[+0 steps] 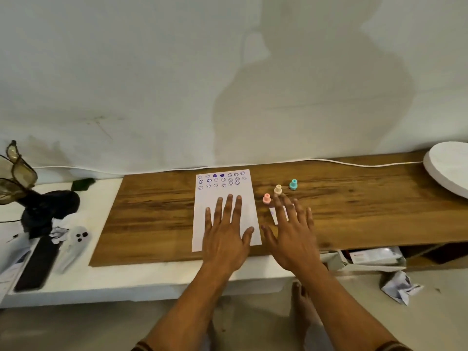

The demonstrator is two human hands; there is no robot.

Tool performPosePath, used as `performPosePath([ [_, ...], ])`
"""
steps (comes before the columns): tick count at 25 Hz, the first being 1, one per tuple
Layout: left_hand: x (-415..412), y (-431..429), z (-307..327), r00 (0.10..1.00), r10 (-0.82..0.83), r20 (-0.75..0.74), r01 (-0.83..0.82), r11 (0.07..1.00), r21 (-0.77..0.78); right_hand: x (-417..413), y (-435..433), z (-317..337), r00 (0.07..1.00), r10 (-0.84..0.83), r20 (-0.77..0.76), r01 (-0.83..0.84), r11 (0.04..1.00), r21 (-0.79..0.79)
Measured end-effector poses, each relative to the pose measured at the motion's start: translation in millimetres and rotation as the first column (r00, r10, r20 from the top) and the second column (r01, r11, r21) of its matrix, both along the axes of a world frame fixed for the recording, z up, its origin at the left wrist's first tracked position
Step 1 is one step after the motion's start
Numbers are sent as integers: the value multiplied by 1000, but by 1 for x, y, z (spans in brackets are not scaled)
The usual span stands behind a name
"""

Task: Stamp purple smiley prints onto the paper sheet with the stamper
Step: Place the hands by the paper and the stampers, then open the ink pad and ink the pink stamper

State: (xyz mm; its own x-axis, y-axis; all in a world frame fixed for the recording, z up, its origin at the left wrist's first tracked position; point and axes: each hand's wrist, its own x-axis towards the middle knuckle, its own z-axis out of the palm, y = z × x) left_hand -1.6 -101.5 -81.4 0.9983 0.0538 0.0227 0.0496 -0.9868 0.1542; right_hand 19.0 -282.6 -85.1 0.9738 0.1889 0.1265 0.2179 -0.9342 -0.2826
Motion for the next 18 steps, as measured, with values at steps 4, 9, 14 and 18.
performPosePath([
  [4, 33, -15, -56, 998, -3, -55, 1, 999, -50, 30, 1, -41, 998, -55, -16, 55, 998, 27],
  [9, 60, -34, -83, 998, -53, -23, 47, 980, -194, 60, 0, -56, 985, -128, -115, 141, 984, 113],
  [14, 75, -41, -93, 997, -65, -47, 46, 948, -315, 68, -6, -62, 948, -230, -219, 260, 958, 121],
  [18, 81, -43, -92, 997, -59, -39, 38, 914, -404, 72, -5, -62, 934, -260, -245, 296, 947, 126],
])
